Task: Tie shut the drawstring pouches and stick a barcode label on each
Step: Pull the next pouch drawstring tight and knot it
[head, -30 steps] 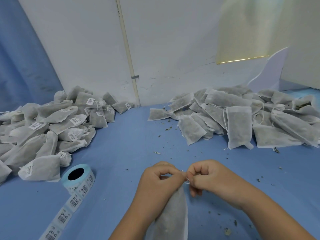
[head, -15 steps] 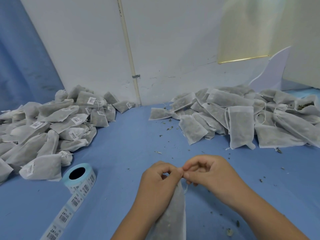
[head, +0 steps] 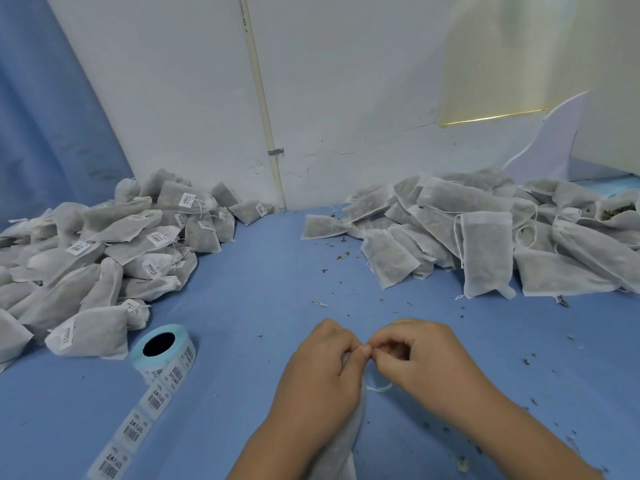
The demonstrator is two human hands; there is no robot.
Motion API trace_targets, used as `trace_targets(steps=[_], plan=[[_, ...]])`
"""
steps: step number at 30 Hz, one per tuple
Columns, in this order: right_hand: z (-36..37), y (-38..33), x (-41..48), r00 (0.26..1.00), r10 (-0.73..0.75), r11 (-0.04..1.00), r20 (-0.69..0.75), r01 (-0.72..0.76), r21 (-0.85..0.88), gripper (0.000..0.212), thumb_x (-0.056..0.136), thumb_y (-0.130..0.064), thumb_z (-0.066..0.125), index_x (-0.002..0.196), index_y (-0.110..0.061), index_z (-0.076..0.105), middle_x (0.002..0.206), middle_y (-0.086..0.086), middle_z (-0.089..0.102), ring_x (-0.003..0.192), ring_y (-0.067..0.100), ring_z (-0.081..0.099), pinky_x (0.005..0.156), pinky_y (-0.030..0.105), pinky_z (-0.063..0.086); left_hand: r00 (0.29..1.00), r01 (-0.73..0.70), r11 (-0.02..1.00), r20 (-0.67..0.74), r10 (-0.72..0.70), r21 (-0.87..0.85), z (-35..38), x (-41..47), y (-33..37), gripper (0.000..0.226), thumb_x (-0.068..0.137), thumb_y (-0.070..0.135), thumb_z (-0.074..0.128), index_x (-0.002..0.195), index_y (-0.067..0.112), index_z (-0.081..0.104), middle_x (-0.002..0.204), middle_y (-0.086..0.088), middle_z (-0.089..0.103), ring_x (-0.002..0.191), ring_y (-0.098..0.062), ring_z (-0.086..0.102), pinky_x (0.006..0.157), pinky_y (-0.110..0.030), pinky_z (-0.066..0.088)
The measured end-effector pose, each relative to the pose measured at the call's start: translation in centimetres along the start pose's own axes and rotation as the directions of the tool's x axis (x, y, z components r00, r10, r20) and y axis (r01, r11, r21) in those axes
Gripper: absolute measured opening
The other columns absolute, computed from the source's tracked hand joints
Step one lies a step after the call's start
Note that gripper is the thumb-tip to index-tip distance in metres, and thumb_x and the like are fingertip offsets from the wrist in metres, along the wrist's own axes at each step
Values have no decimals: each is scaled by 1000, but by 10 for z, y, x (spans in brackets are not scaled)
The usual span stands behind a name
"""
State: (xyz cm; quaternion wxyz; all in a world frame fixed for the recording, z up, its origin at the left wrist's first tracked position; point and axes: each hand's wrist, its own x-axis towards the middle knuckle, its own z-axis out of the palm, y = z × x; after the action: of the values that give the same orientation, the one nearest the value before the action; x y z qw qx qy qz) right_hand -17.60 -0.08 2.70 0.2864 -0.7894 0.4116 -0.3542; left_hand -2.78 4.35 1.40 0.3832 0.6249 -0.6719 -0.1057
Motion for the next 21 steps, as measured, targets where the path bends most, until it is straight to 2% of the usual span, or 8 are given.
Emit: trace_targets(steps=[4, 8, 10, 12, 14, 16, 21], plan=[[0, 1, 0, 998, 20, 1000, 66, -19, -14, 28, 81, -9, 64, 61, -29, 60, 54, -13, 52, 54, 0, 47, 55, 13, 39, 1000, -4, 995, 0, 4, 99, 0, -1, 3, 32, 94, 38, 54, 64, 34, 43, 80, 12, 47, 80, -9, 50, 71, -27, 42], [0, 3, 2, 983, 110, 989, 149, -122, 79, 38, 83, -12, 61, 49, -26, 52, 45, -15, 43, 47, 2, 36, 52, 16, 34, 1000, 6, 995, -8, -5, 99, -2, -1, 2, 36, 92, 38, 57, 60, 36, 40, 77, 12, 47, 81, -5, 49, 66, -20, 39], [-1, 5, 3, 971, 149, 977, 187, -173, 124, 25, 84, -14, 60, 59, -14, 58, 50, -11, 43, 51, 7, 38, 55, 24, 36, 1000, 10, 998, -10, -9, 60, -2, 0, 2, 32, 91, 36, 61, 61, 36, 48, 77, 12, 50, 82, -2, 50, 66, -15, 37], [-3, 6, 4, 959, 181, 962, 220, -219, 161, 20, 84, -17, 59, 67, -6, 59, 52, -5, 49, 51, 8, 41, 54, 24, 37, 1000, 21, 1000, -10, -21, 5, -3, 0, 3, 23, 89, 32, 65, 66, 33, 62, 77, 12, 53, 82, 1, 52, 67, -11, 36], [-5, 6, 4, 948, 211, 943, 239, -262, 207, 19, 83, -19, 59, 67, -11, 64, 49, -8, 54, 49, 6, 47, 52, 17, 40, 999, 42, 997, -24, -43, -61, -4, 1, 5, 21, 87, 27, 68, 67, 32, 67, 76, 11, 57, 80, 2, 53, 67, -8, 36], [-6, 6, 4, 942, 230, 923, 244, -291, 251, 19, 83, -20, 61, 65, -17, 67, 49, -8, 57, 49, 6, 52, 54, 17, 43, 995, 93, 987, -32, -98, -133, -5, 2, 8, 27, 85, 24, 70, 61, 35, 63, 75, 9, 59, 76, 3, 54, 67, -8, 37], [-9, 2, 3, 946, 219, 902, 240, -290, 320, 21, 81, -19, 65, 61, -21, 69, 49, -7, 58, 49, 6, 54, 52, 16, 43, 957, 287, 905, 51, -285, -315, -8, 2, 13, 26, 87, 29, 65, 61, 22, 64, 73, 11, 61, 63, 2, 51, 60, -10, 38]])
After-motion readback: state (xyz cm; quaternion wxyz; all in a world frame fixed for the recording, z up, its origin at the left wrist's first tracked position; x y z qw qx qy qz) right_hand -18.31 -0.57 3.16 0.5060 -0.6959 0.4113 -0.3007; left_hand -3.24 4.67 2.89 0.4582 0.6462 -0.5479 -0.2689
